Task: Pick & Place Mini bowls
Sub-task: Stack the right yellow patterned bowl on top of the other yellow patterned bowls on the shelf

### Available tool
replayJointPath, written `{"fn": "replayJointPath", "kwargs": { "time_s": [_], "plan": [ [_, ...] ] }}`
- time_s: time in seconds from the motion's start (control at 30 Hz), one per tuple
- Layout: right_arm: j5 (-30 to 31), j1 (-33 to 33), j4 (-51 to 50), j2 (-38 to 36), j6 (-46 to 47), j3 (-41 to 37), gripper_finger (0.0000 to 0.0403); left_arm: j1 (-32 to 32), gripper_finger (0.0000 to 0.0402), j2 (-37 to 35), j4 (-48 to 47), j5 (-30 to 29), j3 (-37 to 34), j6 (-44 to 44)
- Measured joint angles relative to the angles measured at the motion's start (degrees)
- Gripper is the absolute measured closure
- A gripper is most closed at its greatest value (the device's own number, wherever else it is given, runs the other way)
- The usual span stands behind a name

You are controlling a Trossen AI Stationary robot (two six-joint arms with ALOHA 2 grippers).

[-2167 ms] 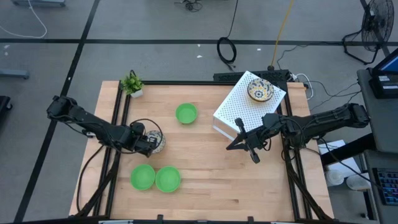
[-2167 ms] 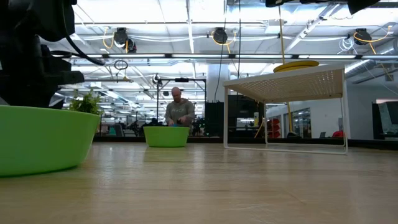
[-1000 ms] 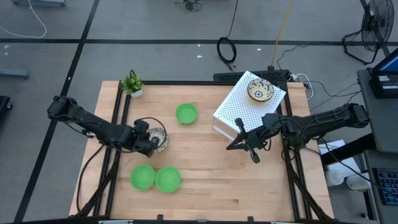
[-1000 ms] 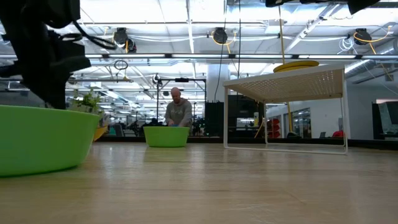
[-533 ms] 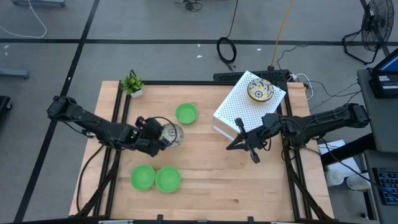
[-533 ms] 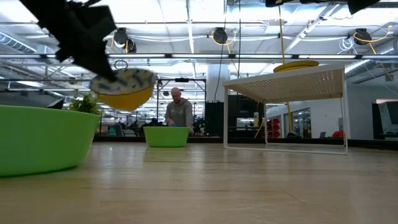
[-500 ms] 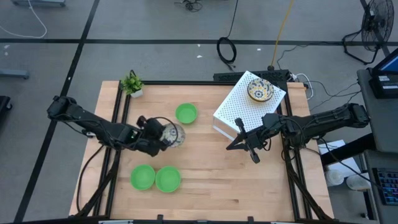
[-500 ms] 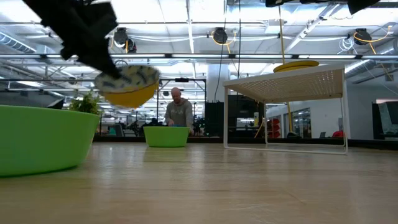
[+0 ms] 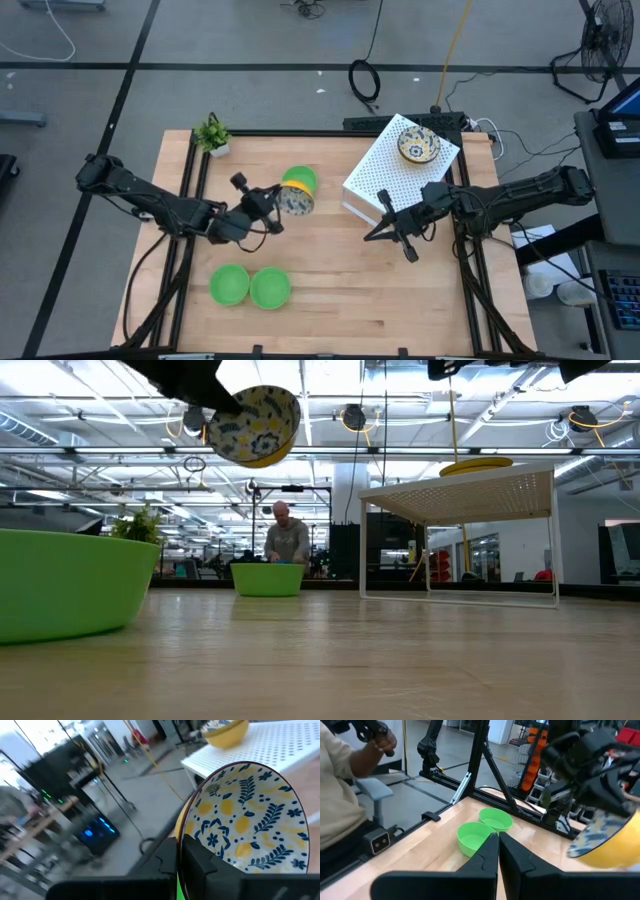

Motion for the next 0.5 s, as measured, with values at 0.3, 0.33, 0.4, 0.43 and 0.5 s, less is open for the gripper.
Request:
{"fn": "replayJointPath", "kwargs": {
  "time_s": [0.3,0.33,0.4,0.43,0.5],
  "plan": [
    [2.96,1.40,7.07,6.52,1.79,-0.02,0.0403,1.44,0.0393,-0.04,6.96,-7.29,0.00,13.93],
    [5.48,1.93,9.12,8.16,0.91,-0.02,0.0403,1.80,0.0393,-0.07,7.37,-8.00,0.02,14.75],
    [13.78,3.02,13.08,11.31,-1.81,-0.02,0.0403,2.70,0.0393,0.01,7.91,-8.68,0.02,16.52],
    [19.01,3.41,15.09,12.89,-3.55,-0.02,0.0403,3.17,0.0393,0.42,8.59,-8.69,0.02,17.07],
    [29.41,3.87,19.29,15.87,-7.17,-0.02,0.0403,4.04,0.0393,1.27,9.96,-8.58,0.07,18.73]
  ]
}}
